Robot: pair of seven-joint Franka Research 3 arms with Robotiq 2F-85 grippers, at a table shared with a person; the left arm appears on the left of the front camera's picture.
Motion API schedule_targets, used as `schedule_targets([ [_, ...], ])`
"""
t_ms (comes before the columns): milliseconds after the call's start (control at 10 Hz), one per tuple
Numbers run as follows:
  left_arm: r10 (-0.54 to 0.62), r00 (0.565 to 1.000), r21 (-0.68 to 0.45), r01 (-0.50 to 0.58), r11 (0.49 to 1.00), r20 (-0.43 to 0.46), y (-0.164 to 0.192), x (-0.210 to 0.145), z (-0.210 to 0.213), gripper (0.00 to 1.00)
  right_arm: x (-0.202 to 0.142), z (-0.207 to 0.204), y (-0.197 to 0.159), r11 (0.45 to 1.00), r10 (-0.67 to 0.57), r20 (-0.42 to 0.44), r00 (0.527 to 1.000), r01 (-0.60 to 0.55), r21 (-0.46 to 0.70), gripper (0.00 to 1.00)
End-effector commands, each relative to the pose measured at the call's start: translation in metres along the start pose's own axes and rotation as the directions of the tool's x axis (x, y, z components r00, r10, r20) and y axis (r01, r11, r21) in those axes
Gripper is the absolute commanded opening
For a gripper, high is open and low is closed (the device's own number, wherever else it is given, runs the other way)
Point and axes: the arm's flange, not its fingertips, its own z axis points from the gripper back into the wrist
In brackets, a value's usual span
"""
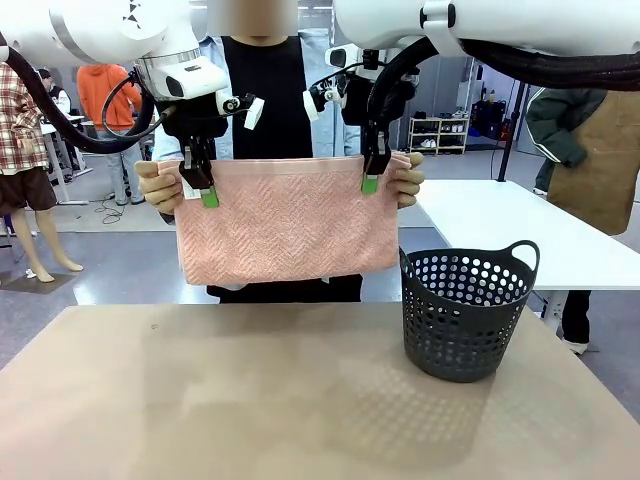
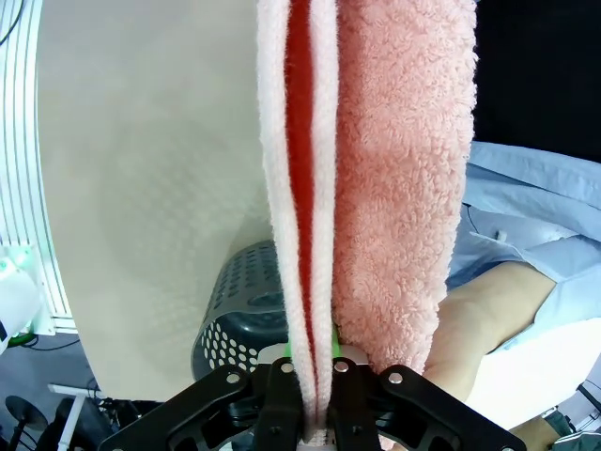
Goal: Fold the towel.
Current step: Release the end of the 100 cm Hotel Towel you were holding.
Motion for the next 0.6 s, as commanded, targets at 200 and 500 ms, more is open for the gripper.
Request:
schedule_targets([
  [200,0.006,1.000,0.003,-0.006,1.000,0.001,0.0006,-0.0006,0.0017,0.00,-0.0002,0.0014,-0.0002,1.000,-0.001,0.000,1.000,0.001,-0.004,0.00],
  [500,0.022,1.000,-0.010,-0.022,1.000,0.000,0.0001,-0.0007,0.0019,0.40,-0.0010,-0.0006,0.0012,0.999,0.022,0.005,1.000,-0.022,0.039,0.38],
])
